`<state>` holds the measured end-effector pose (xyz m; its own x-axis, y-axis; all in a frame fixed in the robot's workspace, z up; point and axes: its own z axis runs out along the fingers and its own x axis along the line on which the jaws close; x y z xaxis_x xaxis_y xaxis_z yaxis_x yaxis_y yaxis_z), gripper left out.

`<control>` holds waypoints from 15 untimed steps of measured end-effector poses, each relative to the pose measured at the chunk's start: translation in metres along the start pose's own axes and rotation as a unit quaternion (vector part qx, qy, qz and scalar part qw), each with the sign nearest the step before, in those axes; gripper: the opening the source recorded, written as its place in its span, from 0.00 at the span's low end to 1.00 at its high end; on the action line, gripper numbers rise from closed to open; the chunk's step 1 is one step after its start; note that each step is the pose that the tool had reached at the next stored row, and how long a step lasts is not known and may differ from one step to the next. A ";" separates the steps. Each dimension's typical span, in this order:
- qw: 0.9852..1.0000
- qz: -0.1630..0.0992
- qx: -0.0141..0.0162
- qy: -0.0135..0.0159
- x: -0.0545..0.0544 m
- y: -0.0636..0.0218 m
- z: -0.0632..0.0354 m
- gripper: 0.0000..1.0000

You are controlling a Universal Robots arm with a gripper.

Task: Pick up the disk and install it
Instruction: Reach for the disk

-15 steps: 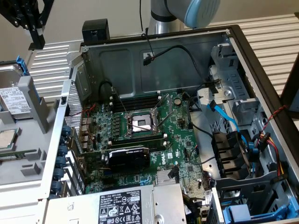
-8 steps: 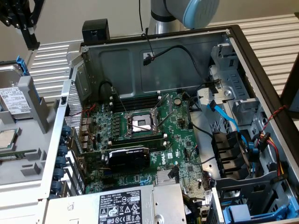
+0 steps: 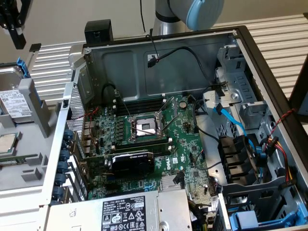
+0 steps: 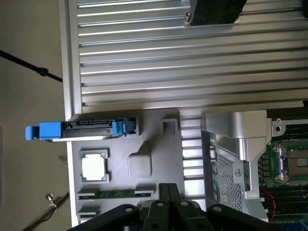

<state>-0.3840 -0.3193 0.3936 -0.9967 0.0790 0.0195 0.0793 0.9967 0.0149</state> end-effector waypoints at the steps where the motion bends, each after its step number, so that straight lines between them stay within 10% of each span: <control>1: 1.000 0.000 0.000 0.000 0.003 0.0018 0.0001 0.11; 15: 1.000 0.000 0.002 0.001 0.052 0.0253 0.0004 0.11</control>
<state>-0.4340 -0.2900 0.3946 -0.9967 0.0783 0.0220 0.0786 0.9969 0.0101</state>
